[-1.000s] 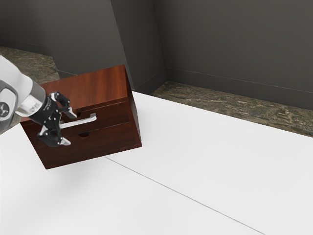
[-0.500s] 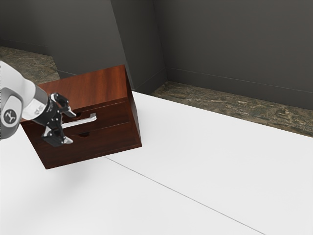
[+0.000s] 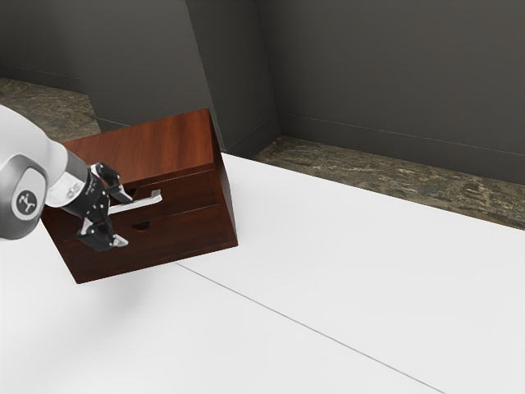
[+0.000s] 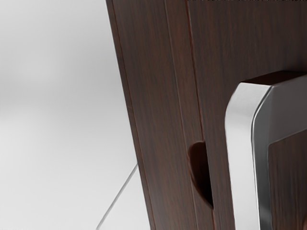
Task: Pull the drawer handle with one arm to open the drawer
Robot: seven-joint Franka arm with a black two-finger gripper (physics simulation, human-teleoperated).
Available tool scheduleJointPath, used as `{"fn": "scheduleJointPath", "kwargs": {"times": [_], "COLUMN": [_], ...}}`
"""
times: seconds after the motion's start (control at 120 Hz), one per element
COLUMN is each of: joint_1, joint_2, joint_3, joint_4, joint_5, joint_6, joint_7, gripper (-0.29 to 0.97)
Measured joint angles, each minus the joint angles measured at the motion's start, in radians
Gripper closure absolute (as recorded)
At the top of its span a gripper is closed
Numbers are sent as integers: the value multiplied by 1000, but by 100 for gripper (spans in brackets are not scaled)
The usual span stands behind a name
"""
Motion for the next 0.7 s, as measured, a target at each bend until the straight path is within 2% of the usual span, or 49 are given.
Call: {"fn": "scheduleJointPath", "kwargs": {"times": [0.283, 0.7], "joint_1": [0, -5], "joint_2": [10, -11], "joint_3": [0, 1], "joint_4": [-3, -8], "joint_5": [0, -4], "joint_6": [3, -7], "joint_7": [-21, -44], "gripper": [4, 34]}}
